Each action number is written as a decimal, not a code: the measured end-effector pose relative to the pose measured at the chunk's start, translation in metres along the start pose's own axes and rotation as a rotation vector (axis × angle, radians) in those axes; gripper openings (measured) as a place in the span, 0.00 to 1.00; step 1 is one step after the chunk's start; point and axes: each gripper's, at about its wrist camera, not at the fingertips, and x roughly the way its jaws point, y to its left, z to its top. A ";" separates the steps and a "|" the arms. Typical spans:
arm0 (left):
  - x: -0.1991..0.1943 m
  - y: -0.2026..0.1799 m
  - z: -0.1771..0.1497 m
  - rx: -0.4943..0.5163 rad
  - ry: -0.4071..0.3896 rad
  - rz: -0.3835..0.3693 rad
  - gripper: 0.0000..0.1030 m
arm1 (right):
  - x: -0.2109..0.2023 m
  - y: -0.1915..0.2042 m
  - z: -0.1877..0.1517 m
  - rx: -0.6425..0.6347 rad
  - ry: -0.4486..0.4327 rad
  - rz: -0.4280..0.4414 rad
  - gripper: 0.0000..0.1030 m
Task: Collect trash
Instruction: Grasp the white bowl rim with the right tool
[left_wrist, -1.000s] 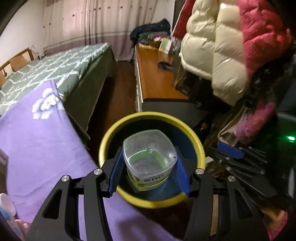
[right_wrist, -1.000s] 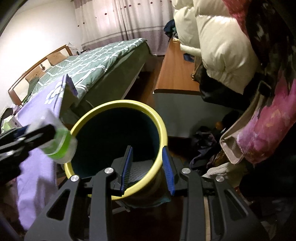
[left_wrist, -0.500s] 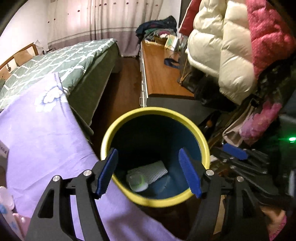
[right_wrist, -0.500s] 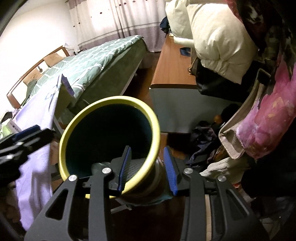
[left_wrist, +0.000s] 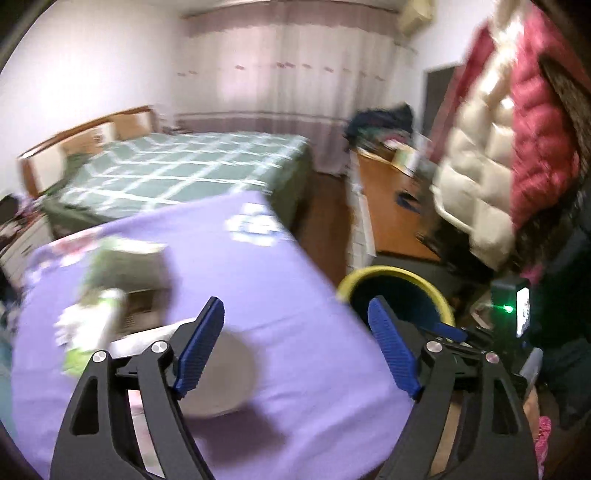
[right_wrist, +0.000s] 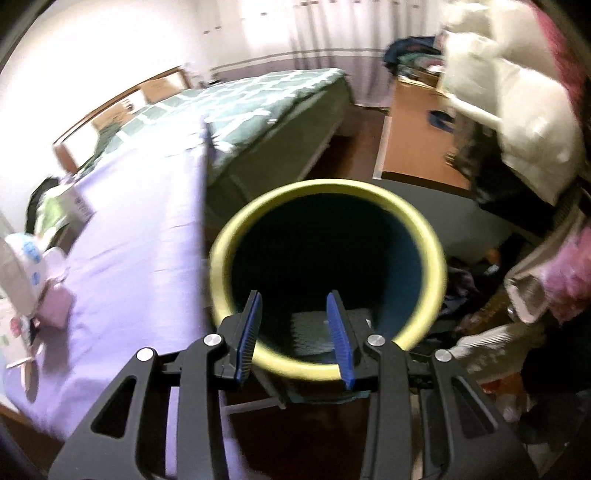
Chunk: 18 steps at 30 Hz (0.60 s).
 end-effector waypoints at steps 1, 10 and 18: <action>-0.010 0.015 -0.004 -0.021 -0.011 0.034 0.77 | -0.001 0.012 0.000 -0.021 0.001 0.019 0.34; -0.088 0.135 -0.037 -0.201 -0.099 0.290 0.78 | -0.024 0.115 -0.002 -0.191 -0.026 0.191 0.34; -0.112 0.179 -0.065 -0.262 -0.107 0.360 0.78 | -0.040 0.181 -0.004 -0.294 -0.046 0.273 0.34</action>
